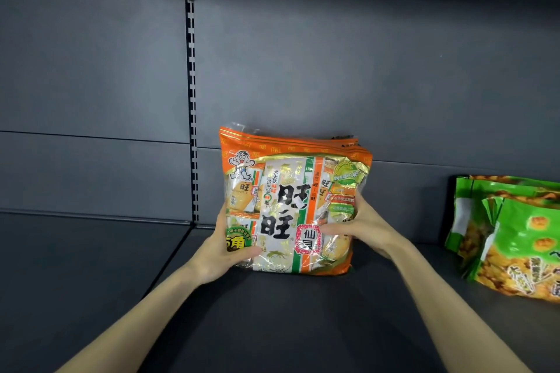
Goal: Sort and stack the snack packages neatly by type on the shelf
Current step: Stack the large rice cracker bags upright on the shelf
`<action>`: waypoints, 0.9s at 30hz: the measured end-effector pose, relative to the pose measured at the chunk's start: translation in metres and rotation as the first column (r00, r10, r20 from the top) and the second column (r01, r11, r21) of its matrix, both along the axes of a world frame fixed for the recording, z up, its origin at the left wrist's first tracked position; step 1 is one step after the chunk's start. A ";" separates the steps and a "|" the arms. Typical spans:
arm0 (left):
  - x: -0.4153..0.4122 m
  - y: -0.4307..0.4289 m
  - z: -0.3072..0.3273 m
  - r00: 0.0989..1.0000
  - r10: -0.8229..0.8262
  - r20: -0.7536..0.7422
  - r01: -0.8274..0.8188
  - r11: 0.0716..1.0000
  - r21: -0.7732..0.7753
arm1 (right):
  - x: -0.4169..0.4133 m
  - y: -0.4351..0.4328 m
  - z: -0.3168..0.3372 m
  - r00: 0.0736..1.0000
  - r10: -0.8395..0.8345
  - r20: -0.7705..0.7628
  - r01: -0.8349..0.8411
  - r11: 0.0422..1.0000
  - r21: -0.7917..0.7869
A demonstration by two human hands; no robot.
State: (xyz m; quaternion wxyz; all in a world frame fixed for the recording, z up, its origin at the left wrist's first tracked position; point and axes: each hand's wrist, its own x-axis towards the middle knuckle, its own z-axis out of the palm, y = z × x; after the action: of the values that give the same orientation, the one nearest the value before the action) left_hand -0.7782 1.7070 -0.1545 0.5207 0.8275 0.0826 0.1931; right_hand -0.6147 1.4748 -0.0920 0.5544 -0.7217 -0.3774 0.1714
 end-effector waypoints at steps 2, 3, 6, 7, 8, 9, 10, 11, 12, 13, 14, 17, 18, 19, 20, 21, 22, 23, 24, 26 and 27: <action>-0.001 -0.002 0.001 1.000 0.012 -0.029 -0.010 0.999 0.043 | -0.001 0.002 -0.002 1.000 -0.030 0.004 0.030 0.999 0.022; -0.001 -0.002 0.000 0.999 0.017 -0.039 -0.015 0.998 0.053 | -0.003 0.004 -0.002 0.999 -0.045 0.012 0.045 0.998 0.033; 0.002 -0.002 -0.004 0.997 0.024 -0.076 -0.020 0.999 0.048 | -0.005 0.008 -0.004 0.996 -0.082 0.021 0.081 0.995 0.066; 0.003 -0.003 -0.004 0.996 0.015 -0.089 -0.013 0.999 0.030 | -0.005 0.010 -0.005 0.995 -0.101 0.026 0.098 0.992 0.073; 0.004 -0.002 -0.005 0.994 0.005 -0.107 -0.004 1.000 0.015 | -0.005 0.010 -0.006 0.992 -0.121 0.033 0.118 0.990 0.075; 0.005 -0.002 -0.005 0.993 -0.010 -0.122 0.010 1.000 -0.002 | -0.005 0.011 -0.006 0.989 -0.139 0.040 0.136 0.988 0.077; 0.004 -0.001 -0.005 0.990 -0.029 -0.135 0.027 0.999 -0.019 | -0.005 0.012 -0.007 0.987 -0.155 0.046 0.151 0.985 0.080; 0.004 0.001 -0.005 0.988 -0.047 -0.147 0.044 0.999 -0.029 | -0.004 0.012 -0.008 0.984 -0.170 0.052 0.165 0.982 0.088; 0.005 0.002 -0.006 0.986 -0.061 -0.155 0.057 0.998 -0.031 | -0.004 0.012 -0.009 0.981 -0.188 0.056 0.182 0.978 0.099; 0.004 0.003 -0.006 0.984 -0.066 -0.163 0.062 0.998 -0.028 | -0.004 0.012 -0.009 0.977 -0.207 0.058 0.199 0.974 0.110; 0.004 0.004 -0.006 0.984 -0.065 -0.165 0.062 0.998 -0.024 | -0.005 0.011 -0.010 0.973 -0.223 0.064 0.214 0.970 0.118; 0.002 0.000 -0.004 0.987 -0.002 -0.161 0.012 0.998 0.062 | -0.004 0.011 -0.011 0.963 -0.256 0.087 0.243 0.961 0.135; 0.002 -0.003 -0.003 0.989 0.029 -0.145 -0.012 0.993 0.115 | -0.003 0.010 -0.011 0.961 -0.264 0.088 0.250 0.958 0.137; 0.002 -0.004 -0.002 0.991 0.052 -0.126 -0.031 0.987 0.158 | -0.003 0.009 -0.011 0.959 -0.269 0.087 0.255 0.957 0.138; 0.002 -0.006 -0.003 0.991 0.067 -0.115 -0.045 0.981 0.190 | -0.002 0.008 -0.011 0.959 -0.272 0.084 0.259 0.956 0.139; 0.003 -0.007 -0.004 0.991 0.084 -0.107 -0.060 0.975 0.214 | -0.001 0.007 -0.011 0.959 -0.273 0.079 0.261 0.955 0.140; 0.004 -0.008 -0.005 0.990 0.102 -0.102 -0.077 0.971 0.226 | 0.000 0.005 -0.011 0.959 -0.273 0.075 0.261 0.955 0.141; 0.004 -0.009 -0.004 0.989 0.110 -0.096 -0.086 0.970 0.227 | 0.001 0.004 -0.012 0.959 -0.273 0.069 0.262 0.955 0.142; 0.003 -0.009 -0.004 0.990 0.106 -0.095 -0.083 0.973 0.214 | 0.001 0.003 -0.012 0.960 -0.273 0.064 0.263 0.955 0.140; 0.002 -0.011 0.000 0.992 0.070 -0.102 -0.056 0.989 0.139 | 0.001 0.001 -0.013 0.962 -0.267 0.064 0.257 0.958 0.127; 0.002 -0.011 0.001 0.993 0.044 -0.109 -0.035 0.996 0.084 | 0.001 0.001 -0.013 0.964 -0.257 0.064 0.248 0.961 0.119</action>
State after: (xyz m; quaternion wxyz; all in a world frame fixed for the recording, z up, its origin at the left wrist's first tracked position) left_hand -0.7764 1.6962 -0.1538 0.4771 0.8558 0.1197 0.1602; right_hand -0.6142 1.4755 -0.1052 0.5952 -0.7386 -0.3125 0.0499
